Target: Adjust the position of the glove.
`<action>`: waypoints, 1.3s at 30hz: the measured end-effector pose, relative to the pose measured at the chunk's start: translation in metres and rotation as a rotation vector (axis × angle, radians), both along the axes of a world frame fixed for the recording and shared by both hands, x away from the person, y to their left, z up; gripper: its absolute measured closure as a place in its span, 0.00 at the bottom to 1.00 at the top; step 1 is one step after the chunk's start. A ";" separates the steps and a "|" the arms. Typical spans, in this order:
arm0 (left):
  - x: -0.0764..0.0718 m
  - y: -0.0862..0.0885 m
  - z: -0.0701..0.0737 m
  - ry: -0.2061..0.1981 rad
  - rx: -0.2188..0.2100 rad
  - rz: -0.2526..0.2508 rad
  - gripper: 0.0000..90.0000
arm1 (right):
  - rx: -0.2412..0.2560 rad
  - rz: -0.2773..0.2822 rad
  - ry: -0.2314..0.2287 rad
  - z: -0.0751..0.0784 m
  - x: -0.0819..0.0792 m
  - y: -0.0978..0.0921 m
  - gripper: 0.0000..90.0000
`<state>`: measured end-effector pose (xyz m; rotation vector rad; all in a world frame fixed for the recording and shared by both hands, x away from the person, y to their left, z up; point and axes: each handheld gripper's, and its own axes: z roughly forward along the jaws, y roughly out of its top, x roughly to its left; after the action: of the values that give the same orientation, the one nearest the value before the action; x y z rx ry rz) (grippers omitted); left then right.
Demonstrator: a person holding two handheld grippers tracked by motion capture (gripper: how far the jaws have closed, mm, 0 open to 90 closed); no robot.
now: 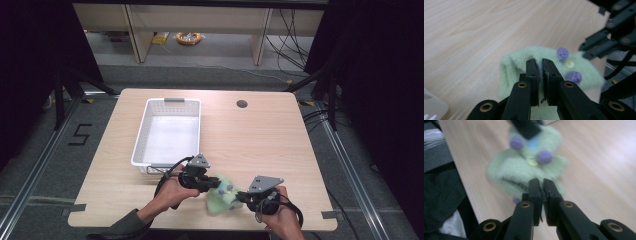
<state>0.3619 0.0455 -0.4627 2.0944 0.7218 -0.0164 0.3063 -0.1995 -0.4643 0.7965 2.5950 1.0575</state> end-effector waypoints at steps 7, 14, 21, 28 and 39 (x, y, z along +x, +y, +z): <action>-0.021 -0.003 0.006 -0.014 -0.035 0.018 0.93 | -0.024 -0.032 -0.023 0.010 0.007 -0.009 0.96; -0.035 0.000 -0.010 0.017 -0.063 0.073 0.93 | -0.063 0.051 -0.042 0.001 0.021 -0.006 0.96; -0.041 0.000 -0.023 0.037 -0.072 0.090 0.91 | -0.052 0.082 -0.023 -0.011 0.034 -0.004 0.96; -0.045 -0.003 -0.028 0.040 -0.071 0.098 0.89 | -0.007 -0.024 0.054 -0.017 0.032 -0.010 0.82; -0.045 -0.002 -0.028 0.025 -0.072 0.108 0.89 | 0.138 -0.172 0.219 -0.012 -0.002 -0.018 0.71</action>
<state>0.3170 0.0433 -0.4908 1.9876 0.8372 -0.0089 0.3041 -0.2171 -0.4759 1.2073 2.5885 1.1664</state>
